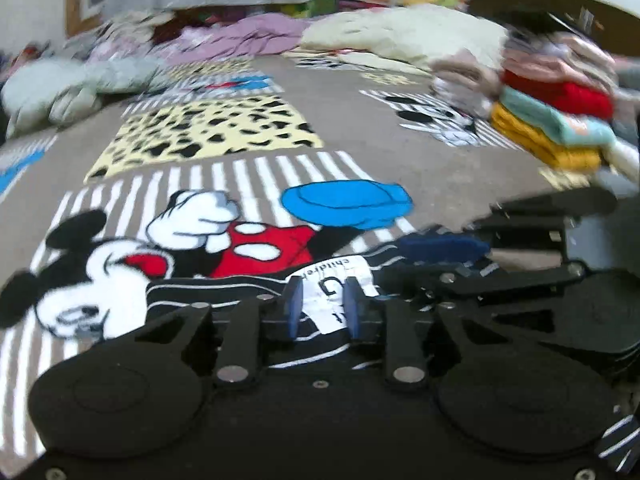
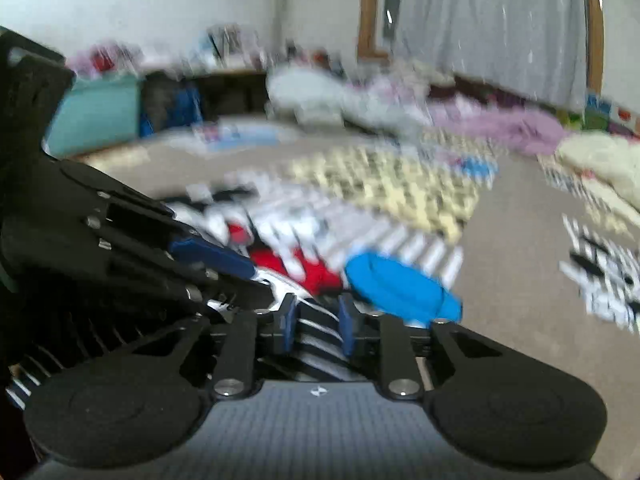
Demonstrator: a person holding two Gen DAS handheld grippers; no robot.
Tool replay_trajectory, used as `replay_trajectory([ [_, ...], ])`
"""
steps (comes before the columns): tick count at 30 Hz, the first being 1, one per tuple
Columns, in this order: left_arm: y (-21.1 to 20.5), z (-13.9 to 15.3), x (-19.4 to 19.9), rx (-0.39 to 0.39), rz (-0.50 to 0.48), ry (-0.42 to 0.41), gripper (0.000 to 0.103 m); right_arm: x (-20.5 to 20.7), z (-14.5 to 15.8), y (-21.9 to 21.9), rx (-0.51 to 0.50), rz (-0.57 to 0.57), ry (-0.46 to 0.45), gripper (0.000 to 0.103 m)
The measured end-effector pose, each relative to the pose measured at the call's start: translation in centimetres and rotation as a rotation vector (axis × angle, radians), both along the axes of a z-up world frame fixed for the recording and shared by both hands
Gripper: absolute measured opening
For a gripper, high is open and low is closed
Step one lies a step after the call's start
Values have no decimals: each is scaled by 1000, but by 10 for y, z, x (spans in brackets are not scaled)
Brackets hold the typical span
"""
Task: Fold clothes
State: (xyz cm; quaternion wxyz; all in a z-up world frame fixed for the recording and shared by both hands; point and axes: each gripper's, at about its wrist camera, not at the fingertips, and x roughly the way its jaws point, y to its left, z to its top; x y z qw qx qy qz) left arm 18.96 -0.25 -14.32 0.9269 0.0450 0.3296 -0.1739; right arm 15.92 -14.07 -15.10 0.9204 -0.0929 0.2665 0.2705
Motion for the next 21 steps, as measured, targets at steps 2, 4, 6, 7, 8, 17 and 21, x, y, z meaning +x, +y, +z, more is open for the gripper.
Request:
replay_trajectory([
  [2,1,-1,2,3,-3,5,25,5,-6,-5,33,-20,8,23],
  [4,3,3,1,5,-13,10,25,11,-3,-4,14,-15,14,23],
  [6,7,16,-3,-5,-31,13,26,14,-2,-2,-4,-1,24,23],
  [7,11,22,-7,-10,-34,6,26,16,1,-2,-2,0,37,24],
  [8,19,27,-14,-14,-28,-12,26,16,5,-3,2,-1,47,24],
  [17,28,15,-46,93,-20,-63,26,-16,-4,-16,30,-19,48,27],
  [21,27,38,-93,46,-29,-131,26,-39,19,-21,72,-41,-6,27],
])
